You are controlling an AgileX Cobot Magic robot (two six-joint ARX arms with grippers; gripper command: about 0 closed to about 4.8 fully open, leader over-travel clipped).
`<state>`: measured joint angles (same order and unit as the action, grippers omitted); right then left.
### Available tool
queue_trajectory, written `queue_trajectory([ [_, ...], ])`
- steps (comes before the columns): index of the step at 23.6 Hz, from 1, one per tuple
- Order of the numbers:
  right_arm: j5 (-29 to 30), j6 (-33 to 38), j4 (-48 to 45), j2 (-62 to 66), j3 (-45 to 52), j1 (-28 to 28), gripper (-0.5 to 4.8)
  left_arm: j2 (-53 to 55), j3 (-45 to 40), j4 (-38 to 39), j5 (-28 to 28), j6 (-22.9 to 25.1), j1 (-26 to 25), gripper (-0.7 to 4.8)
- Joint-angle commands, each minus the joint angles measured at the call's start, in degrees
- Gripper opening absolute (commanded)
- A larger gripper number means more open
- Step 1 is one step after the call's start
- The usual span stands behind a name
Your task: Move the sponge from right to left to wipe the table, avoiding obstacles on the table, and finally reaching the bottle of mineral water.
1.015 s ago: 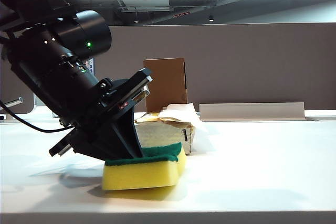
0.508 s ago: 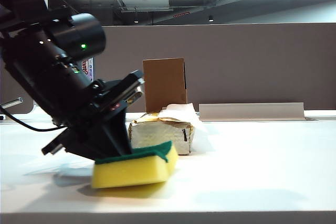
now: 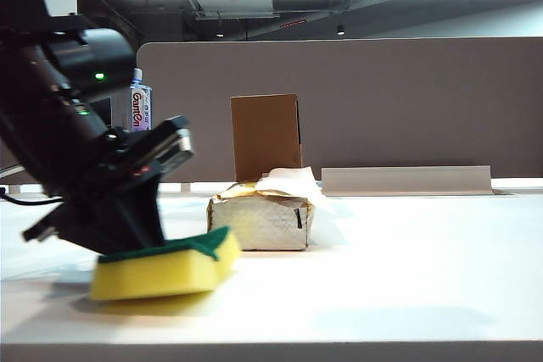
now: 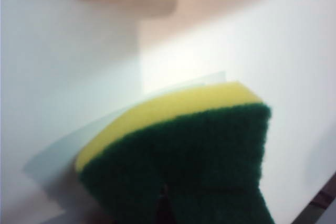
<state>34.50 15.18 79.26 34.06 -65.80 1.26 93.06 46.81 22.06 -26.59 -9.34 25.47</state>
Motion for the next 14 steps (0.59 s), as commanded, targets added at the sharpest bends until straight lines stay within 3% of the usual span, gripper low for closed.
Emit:
queue_trajectory([
  [1, 0.2, 0.0, -0.2, -0.1, -0.3, 0.0, 2.39, -0.5, -0.9, 5.6, 6.3, 2.2, -3.6, -0.05],
  [14, 0.2, 0.0, -0.3, -0.1, -0.3, 0.0, 2.39, -6.7, -5.9, 8.2, 5.8, 7.5, -20.5, -0.05],
])
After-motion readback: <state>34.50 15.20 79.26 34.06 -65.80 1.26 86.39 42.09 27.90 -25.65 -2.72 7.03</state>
